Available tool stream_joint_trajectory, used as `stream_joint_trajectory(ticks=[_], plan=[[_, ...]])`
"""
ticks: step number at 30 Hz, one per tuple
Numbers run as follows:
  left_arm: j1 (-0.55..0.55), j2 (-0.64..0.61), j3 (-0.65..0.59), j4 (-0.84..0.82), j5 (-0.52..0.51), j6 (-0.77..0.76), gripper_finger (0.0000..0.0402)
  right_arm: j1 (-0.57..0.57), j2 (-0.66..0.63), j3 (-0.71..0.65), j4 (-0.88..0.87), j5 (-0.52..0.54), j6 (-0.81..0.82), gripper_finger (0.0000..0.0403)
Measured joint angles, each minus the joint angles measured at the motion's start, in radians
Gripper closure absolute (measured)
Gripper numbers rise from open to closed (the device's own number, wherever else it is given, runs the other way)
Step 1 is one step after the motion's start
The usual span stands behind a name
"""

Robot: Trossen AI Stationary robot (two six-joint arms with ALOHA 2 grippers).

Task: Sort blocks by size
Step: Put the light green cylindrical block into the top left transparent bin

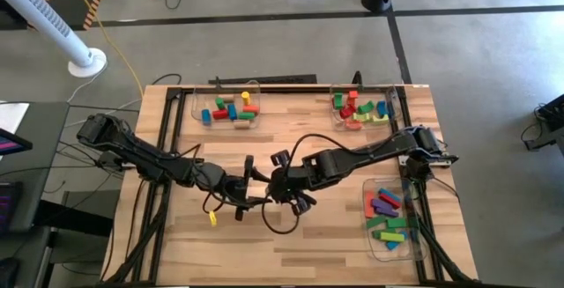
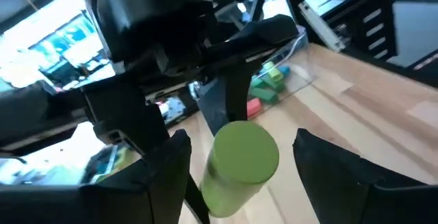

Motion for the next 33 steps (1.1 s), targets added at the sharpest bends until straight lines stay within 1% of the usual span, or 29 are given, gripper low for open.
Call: stream_joint_trajectory(ticks=[3, 8, 13, 20, 29, 33], plan=[[-0.019, 0.0, 0.0, 0.003, -0.042, 0.037, 0.0154, -0.006, 0.0, 0.0, -0.018, 0.0, 0.023, 0.0249], [-0.046, 0.0, 0.0, 0.013, -0.056, 0.068, 0.0154, -0.014, -0.004, 0.0, -0.036, -0.003, 0.05, 0.0249], [-0.067, 0.0, 0.0, 0.019, -0.105, 0.097, 0.0154, -0.018, -0.014, 0.0, -0.03, -0.003, 0.056, 0.0249], [-0.063, -0.002, 0.0, 0.023, -0.106, 0.095, 0.0162, -0.018, -0.017, 0.0, -0.007, -0.008, 0.055, 0.0249], [-0.063, 0.0, 0.0, 0.026, -0.102, 0.099, 0.0175, -0.018, -0.017, 0.0, 0.059, -0.063, 0.042, 0.0249], [-0.063, 0.0, 0.0, 0.03, -0.109, 0.107, 0.019, -0.018, -0.017, 0.0, 0.057, -0.063, 0.047, 0.0249]])
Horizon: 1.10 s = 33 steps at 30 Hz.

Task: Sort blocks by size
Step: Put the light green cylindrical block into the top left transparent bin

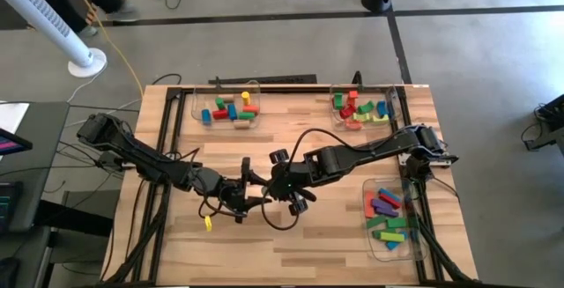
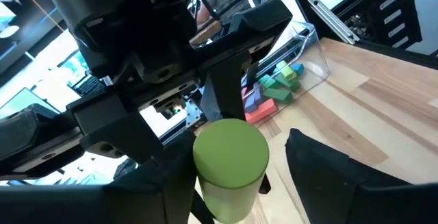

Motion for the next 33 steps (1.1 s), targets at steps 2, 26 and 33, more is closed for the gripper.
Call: stream_joint_trajectory(ticks=[2, 26, 33], plan=[[0.0, 0.0, 0.0, 0.002, -0.002, 0.0, 0.0203, 0.0, 0.0, 0.0, 0.0, 0.0, 0.001, 0.0249], [0.001, -0.001, 0.0, -0.037, 0.002, 0.001, 0.0276, -0.003, 0.0, 0.0, -0.054, 0.01, 0.046, 0.0205], [0.0, -0.068, -0.001, -0.167, -0.052, -0.018, 0.0276, -0.016, 0.0, 0.0, -0.18, 0.122, 0.159, 0.016]])
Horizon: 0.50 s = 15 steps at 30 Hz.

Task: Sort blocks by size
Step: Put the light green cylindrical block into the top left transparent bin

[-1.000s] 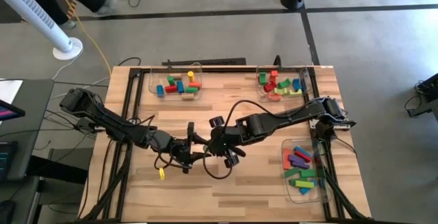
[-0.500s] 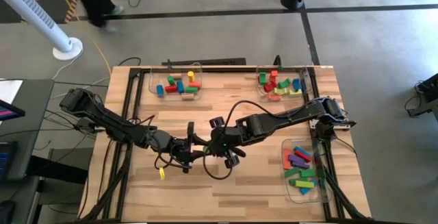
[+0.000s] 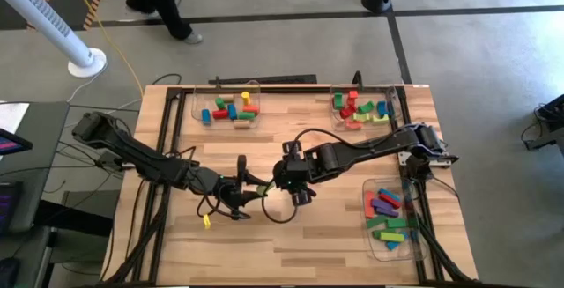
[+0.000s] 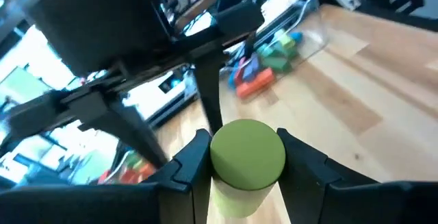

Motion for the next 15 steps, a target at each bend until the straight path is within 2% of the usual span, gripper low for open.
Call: stream_joint_trajectory(ticks=[4, 9, 15], plan=[[0.0, -0.073, 0.0, -0.096, -0.057, -0.02, 0.0277, -0.01, 0.0, 0.0, -0.069, 0.023, 0.079, 0.0159], [0.007, -0.168, 0.0, -0.226, -0.194, -0.031, 0.0277, 0.0, 0.0, 0.0, -0.121, 0.023, 0.13, 0.0159], [0.068, -0.303, 0.0, -0.375, -0.292, -0.072, 0.0277, 0.05, 0.0, 0.0, -0.145, 0.022, 0.189, 0.0159]])
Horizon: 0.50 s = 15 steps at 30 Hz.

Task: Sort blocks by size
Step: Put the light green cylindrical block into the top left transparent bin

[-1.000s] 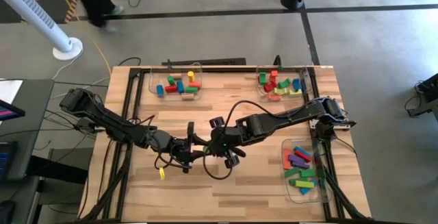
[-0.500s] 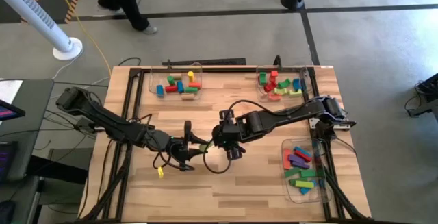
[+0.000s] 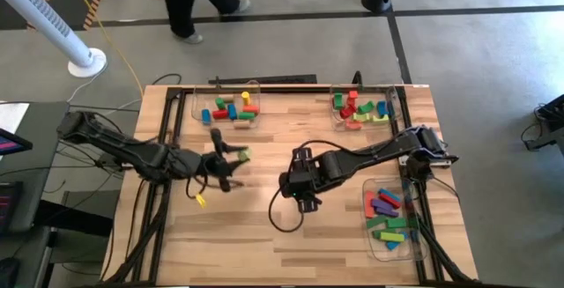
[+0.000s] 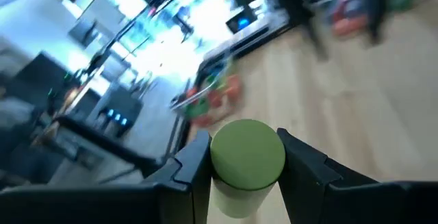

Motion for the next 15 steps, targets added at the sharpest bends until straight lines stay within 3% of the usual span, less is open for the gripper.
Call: stream_joint_trajectory(ticks=[6, 15], plan=[[0.12, -0.134, 0.0, -0.103, -0.005, -0.062, 0.0277, 0.063, 0.0, 0.0, 0.01, 0.001, 0.043, 0.0159], [0.321, -0.264, 0.0, -0.19, 0.133, -0.142, 0.0277, 0.144, 0.0, -0.005, 0.036, 0.106, 0.104, 0.0159]])
